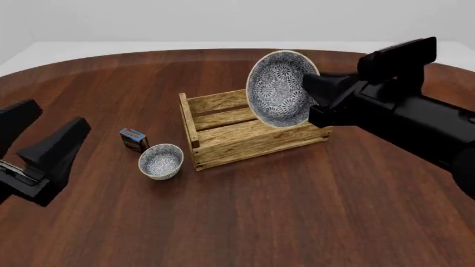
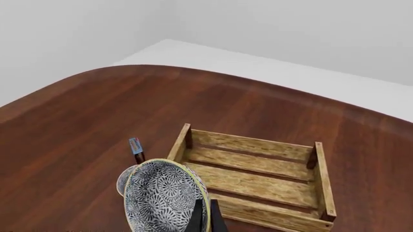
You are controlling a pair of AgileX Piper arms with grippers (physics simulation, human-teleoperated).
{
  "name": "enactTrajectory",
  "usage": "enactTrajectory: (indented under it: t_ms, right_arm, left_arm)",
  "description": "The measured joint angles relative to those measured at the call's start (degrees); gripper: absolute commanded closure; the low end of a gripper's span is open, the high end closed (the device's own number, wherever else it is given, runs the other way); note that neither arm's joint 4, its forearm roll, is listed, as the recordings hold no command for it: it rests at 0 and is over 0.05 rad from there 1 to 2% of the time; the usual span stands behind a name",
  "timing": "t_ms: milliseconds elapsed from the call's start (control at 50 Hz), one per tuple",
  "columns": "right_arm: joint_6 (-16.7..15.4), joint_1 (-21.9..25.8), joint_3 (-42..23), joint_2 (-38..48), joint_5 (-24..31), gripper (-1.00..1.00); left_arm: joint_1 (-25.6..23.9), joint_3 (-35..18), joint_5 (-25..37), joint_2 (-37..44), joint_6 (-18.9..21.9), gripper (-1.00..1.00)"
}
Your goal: Stack the right bowl on the left bowl and place them in the tray.
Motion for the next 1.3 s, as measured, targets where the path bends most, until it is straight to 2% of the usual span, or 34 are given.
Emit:
enactTrajectory:
  t_ms: [200, 520, 860, 1300]
  right_arm:
    - [0.07, -0.03, 0.20, 0.02, -0.13, 1.00]
    - [0.12, 0.11, 0.31, 0.31, -0.27, 1.00]
    - [0.02, 0.19, 0.29, 0.67, -0.38, 1.00]
    - [-0.12, 0.11, 0.21, 1.40, -0.67, 1.00]
  left_arm:
    - [-6.46, -4.12, -0.81, 5.20, 1.08, -1.00]
    - [-12.75, -11.02, -1.03, 12.22, 1.81, -1.00]
    - [-16.82, -16.33, -2.31, 19.88, 1.11, -1.00]
    - [-19.57, -21.70, -4.90, 32.42, -1.25, -1.00]
